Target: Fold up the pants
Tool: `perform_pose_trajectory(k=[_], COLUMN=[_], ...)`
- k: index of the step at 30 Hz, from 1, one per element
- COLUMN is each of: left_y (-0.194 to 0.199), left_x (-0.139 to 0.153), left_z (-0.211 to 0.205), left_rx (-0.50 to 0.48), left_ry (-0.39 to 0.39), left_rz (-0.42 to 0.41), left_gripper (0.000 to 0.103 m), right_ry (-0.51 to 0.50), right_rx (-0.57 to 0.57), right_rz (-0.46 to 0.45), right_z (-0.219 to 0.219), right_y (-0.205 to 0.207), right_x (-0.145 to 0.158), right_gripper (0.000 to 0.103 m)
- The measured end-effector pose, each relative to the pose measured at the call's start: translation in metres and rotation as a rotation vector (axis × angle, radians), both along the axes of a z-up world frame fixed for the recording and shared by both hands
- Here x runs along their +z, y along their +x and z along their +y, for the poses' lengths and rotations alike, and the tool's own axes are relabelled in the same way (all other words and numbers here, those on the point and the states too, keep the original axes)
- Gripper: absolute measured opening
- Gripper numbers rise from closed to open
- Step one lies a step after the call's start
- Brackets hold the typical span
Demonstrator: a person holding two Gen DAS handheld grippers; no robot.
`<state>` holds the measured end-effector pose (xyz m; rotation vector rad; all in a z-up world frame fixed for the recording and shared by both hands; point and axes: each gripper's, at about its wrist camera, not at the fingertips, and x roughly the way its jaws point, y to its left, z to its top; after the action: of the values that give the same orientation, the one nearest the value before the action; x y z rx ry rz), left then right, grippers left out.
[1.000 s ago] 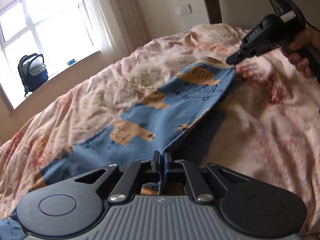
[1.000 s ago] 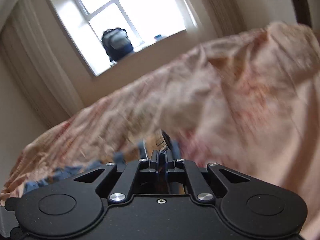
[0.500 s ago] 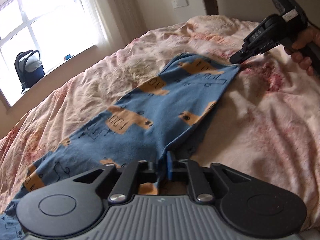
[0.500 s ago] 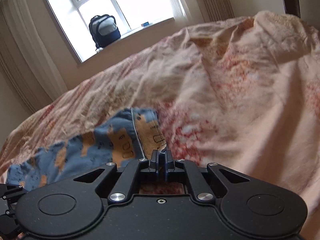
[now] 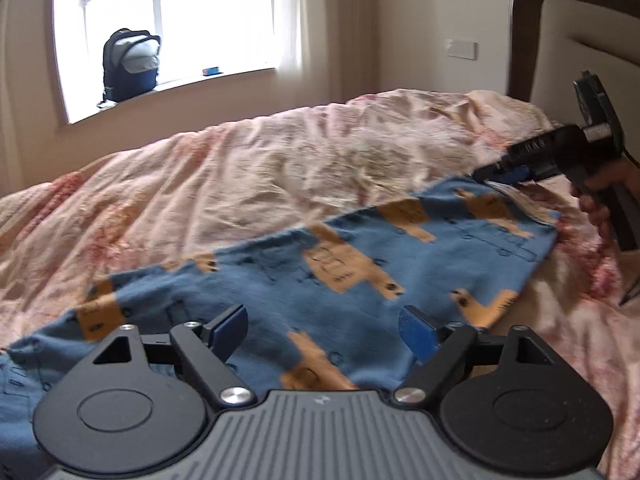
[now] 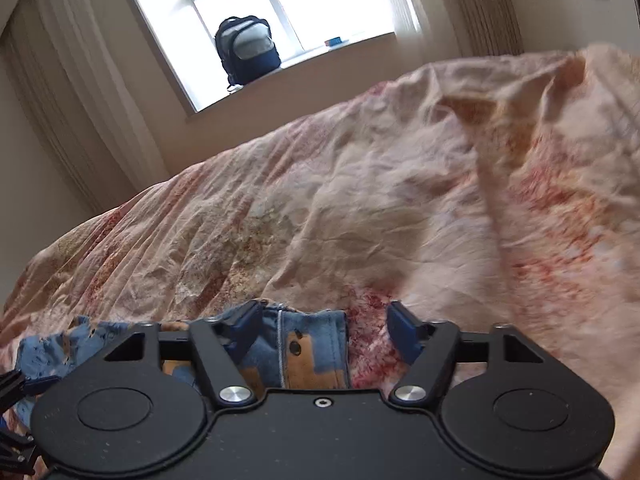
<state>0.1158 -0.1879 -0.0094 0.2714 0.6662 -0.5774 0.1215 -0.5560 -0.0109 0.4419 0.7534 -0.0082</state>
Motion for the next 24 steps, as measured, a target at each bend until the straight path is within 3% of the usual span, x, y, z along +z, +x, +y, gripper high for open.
perform_pose_trajectory(k=[3,5,9,13,15,17,19,22,24], left_y=[0.007,0.009,0.010,0.015,0.014,0.015,0.020,0.031,0.035], left_x=[-0.004,-0.006,-0.009,-0.015,-0.012,-0.009,-0.010,-0.017,-0.015], left_z=[-0.005,-0.007,-0.008,-0.004,0.005,0.015,0.023,0.037,0.051], left_rx=[0.005,0.008,0.016,0.053,0.069,0.097,0.141,0.231,0.275], left_ry=[0.022,0.033,0.049,0.071,0.059,0.053,0.069,0.128,0.169], left_rz=[-0.002,0.001,-0.004,0.013,0.006,-0.012,-0.015,-0.021,-0.043], left_gripper=[0.088,0.088,0.089,0.089,0.090,0.096,0.096,0.096,0.096], right_ry=[-0.022,-0.090,-0.213,-0.312,-0.289,-0.318,-0.395,-0.511,-0.547], right_rx=[0.041,0.057,0.063,0.079,0.034,-0.008,0.011,-0.001,-0.025], right_rz=[0.004,-0.011,-0.071,-0.006,-0.036,-0.097,-0.120,-0.007,-0.025], right_z=[0.011,0.020,0.031,0.040,0.034,0.036,0.043,0.049,0.048], right_y=[0.000,-0.004,-0.013,-0.002,-0.006,-0.017,-0.020,-0.003,-0.001], right_x=[-0.008,-0.006,0.008,-0.010,-0.006,0.006,0.010,-0.007,-0.012], right_gripper=[0.034,0.024,0.018,0.038,0.046,0.066,0.071,0.073,0.077])
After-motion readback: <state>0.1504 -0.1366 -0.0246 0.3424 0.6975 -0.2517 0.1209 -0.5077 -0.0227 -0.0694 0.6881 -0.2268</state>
